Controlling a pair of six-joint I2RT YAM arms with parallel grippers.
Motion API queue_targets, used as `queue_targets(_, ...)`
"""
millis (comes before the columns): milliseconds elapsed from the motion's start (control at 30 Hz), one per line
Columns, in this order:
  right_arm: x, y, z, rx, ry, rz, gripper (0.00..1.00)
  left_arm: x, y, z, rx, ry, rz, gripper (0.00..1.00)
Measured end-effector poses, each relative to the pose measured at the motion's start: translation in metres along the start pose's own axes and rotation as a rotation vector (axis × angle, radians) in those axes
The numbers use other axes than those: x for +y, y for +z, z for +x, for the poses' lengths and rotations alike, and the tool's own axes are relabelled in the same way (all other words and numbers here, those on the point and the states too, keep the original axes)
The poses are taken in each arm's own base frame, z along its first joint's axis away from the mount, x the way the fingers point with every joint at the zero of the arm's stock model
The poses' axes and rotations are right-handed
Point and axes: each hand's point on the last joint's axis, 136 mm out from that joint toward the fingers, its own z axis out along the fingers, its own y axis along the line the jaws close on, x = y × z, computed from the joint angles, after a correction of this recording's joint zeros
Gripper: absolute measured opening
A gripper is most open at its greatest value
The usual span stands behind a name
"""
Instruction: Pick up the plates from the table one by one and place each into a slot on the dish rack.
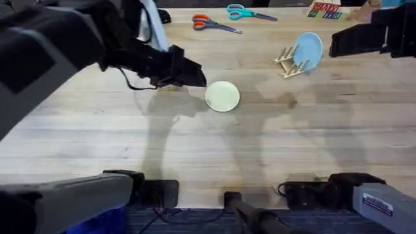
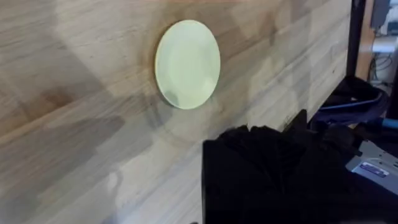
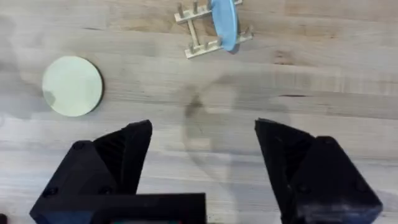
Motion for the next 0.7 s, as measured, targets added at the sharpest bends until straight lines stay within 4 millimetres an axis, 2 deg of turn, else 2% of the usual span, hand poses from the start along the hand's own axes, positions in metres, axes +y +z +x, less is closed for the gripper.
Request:
queue_targets(267,0.000,0.000,0.000,0.000,0.000,0.000,0.995,0.011,0.025,-0.001,0.059,-0.018,0.008,0.042)
queue_targets(700,0.000,0.000,0.000,0.000,0.000,0.000,0.993,0.034,0.047,-0.009,0.080,-0.040,0.007,0.043)
